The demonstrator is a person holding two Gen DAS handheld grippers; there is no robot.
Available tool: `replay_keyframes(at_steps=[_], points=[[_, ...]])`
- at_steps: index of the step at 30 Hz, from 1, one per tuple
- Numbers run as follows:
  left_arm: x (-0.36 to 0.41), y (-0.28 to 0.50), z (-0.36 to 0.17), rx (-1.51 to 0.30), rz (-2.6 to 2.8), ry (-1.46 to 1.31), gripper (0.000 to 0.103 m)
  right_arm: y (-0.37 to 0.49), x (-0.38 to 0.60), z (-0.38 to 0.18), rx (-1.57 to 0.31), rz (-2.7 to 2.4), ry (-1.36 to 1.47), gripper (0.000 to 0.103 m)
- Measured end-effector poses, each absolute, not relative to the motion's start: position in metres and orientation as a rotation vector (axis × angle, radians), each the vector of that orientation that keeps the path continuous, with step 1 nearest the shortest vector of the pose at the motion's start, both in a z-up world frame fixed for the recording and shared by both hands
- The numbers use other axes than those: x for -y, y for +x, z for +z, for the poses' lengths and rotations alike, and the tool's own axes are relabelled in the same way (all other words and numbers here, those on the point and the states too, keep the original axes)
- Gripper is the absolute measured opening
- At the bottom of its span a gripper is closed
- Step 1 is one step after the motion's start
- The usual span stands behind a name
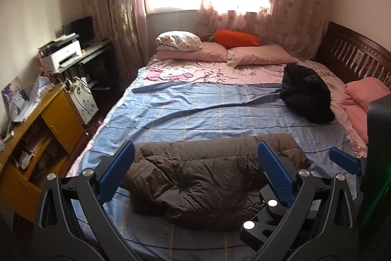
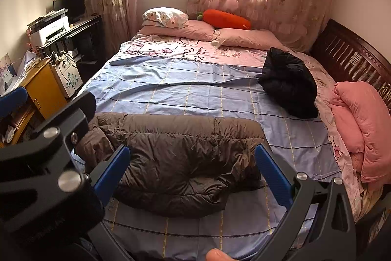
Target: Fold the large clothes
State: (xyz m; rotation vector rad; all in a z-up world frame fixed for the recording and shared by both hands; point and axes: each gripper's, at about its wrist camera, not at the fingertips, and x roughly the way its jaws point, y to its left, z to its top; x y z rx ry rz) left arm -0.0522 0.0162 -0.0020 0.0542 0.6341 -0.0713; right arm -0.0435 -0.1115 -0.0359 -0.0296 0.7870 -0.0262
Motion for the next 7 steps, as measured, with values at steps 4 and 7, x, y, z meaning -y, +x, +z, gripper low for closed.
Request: replay_keyframes(at_steps=[4,7], points=[[-0.0165,-0.0506,-0.0031,-0.638,-0.073,0.058,0.101,-0.0426,0.1159,-0.0366,-0.786,-0.023,-0.03,0.102],[-0.0186,-0.0481,-0.0054,-0.641,-0.062,0.062,0.101,-0.0426,0.1161,-0.0366,-0.786,-0.022,-0.03,0.102]])
